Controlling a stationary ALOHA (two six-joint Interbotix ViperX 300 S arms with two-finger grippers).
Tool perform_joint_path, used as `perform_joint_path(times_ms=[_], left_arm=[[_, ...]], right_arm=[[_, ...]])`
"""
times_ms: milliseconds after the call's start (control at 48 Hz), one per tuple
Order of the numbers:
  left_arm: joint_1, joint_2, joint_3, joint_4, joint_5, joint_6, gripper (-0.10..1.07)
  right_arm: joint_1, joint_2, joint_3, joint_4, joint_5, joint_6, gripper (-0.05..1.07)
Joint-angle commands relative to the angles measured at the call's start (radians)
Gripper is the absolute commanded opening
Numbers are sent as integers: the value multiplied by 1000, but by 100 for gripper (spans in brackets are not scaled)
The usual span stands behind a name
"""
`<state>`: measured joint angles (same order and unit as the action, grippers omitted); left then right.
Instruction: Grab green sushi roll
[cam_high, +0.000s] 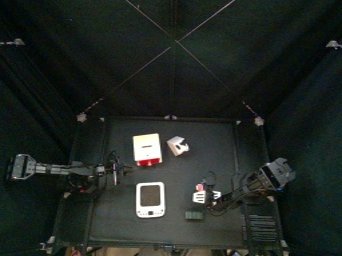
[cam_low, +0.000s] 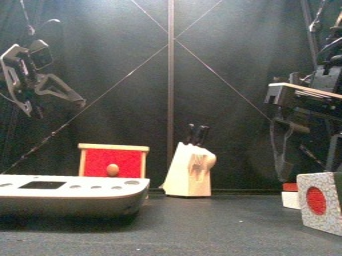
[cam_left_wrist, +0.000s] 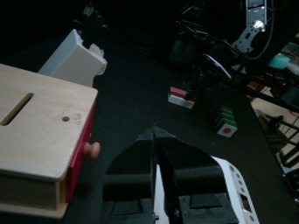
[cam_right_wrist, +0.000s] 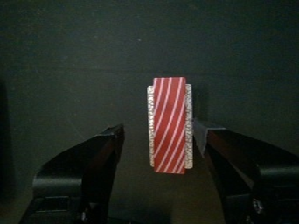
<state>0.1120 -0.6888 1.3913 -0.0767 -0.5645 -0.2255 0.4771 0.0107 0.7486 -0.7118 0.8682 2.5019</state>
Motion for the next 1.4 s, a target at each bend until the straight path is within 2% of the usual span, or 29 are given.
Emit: perform_joint_path(times_ms=[0, 333, 646, 833, 1062, 1375], left_arm=[[-2, 3, -11, -2, -5, 0, 40], [-2, 3, -11, -2, -6, 0, 40], [-2, 3, -9, -11, -5, 0, 40], [-2, 3, -9, -26, -5, 0, 40], [-6, 3, -9, -31, -5, 2, 40], [-11, 3, -9, -29, -5, 2, 40]], right_arm=[[-2, -41, -9, -5, 5, -15, 95], [-2, -120, -8, -95, 17, -140, 95], [9, -190, -26, -138, 29, -391, 95], [55, -190, -57, -164, 21, -523, 95], [173, -190, -64, -227, 6, -669, 95], [245, -175, -54, -249, -54, -703, 94]])
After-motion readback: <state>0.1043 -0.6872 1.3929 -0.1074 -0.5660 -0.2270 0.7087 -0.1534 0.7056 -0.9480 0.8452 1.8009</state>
